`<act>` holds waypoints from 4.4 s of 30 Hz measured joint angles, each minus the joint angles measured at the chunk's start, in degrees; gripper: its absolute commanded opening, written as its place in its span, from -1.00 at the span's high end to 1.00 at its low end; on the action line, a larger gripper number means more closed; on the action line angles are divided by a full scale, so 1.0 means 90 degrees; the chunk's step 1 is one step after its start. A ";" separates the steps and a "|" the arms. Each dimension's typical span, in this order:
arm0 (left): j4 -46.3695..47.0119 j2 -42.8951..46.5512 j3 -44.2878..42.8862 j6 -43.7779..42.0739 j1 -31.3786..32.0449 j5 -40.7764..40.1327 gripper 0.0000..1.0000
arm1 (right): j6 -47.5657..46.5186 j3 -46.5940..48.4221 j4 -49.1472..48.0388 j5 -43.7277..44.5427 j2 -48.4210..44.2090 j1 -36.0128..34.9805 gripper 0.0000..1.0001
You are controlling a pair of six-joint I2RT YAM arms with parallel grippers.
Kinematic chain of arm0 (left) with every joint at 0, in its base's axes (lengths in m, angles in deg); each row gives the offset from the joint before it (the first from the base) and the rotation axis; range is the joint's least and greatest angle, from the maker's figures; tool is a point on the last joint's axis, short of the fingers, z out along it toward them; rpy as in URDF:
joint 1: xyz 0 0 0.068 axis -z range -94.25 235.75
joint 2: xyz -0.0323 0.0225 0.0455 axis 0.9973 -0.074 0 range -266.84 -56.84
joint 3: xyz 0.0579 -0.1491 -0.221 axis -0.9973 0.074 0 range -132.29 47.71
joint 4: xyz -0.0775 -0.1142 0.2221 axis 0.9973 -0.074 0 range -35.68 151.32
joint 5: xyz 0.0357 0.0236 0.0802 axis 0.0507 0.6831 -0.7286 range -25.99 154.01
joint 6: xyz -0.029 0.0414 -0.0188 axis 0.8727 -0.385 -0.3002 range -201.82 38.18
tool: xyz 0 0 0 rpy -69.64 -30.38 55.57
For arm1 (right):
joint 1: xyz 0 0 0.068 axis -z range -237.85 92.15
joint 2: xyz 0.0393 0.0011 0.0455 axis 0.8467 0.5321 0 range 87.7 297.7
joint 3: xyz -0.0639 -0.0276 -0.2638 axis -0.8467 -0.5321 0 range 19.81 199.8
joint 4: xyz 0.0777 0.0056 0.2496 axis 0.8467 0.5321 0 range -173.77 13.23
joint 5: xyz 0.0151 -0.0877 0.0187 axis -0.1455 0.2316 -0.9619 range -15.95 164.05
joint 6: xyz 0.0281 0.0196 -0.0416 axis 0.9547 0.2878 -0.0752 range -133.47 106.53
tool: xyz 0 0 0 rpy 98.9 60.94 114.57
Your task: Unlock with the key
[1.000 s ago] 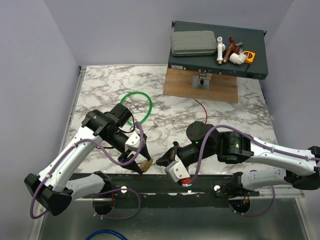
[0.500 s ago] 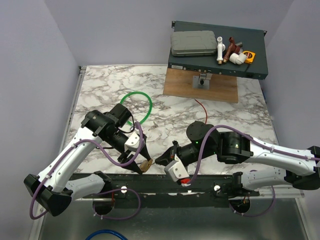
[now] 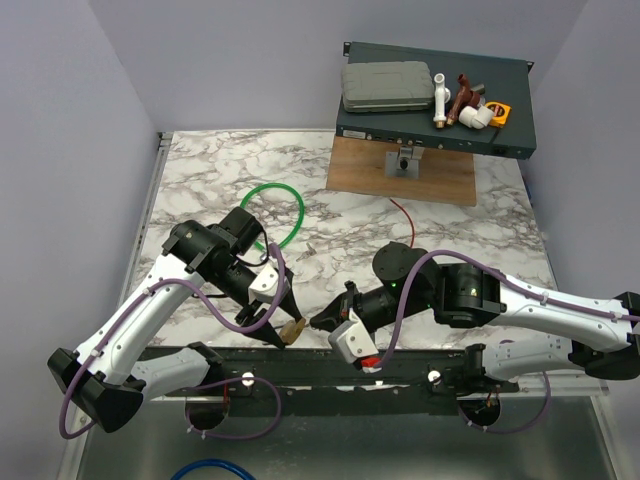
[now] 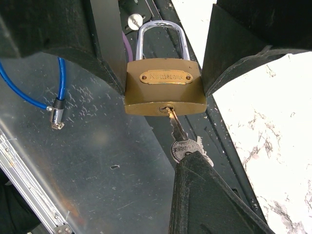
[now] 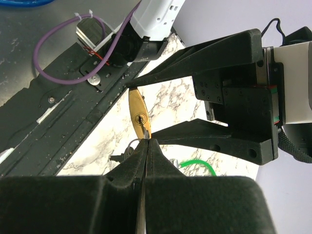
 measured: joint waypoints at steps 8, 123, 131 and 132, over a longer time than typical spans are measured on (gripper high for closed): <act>0.0000 0.0000 0.0000 -0.0002 -0.0007 0.0029 1.00 | 0.0000 0.0000 0.0002 0.0034 0.0000 0.0000 0.99; 0.4046 0.2011 0.0899 0.1511 0.0483 -0.5816 1.00 | 0.8427 -0.0488 -0.2628 0.1481 0.0420 0.2295 -0.51; 0.4177 0.2125 0.1370 0.1651 0.0763 -0.5999 1.00 | 0.8587 -0.0500 -0.2892 0.1073 0.0896 0.2295 -0.54; 0.4187 0.2135 0.1379 0.1656 0.0763 -0.6001 1.00 | 0.8604 -0.0500 -0.2956 0.1054 0.0908 0.2295 -0.54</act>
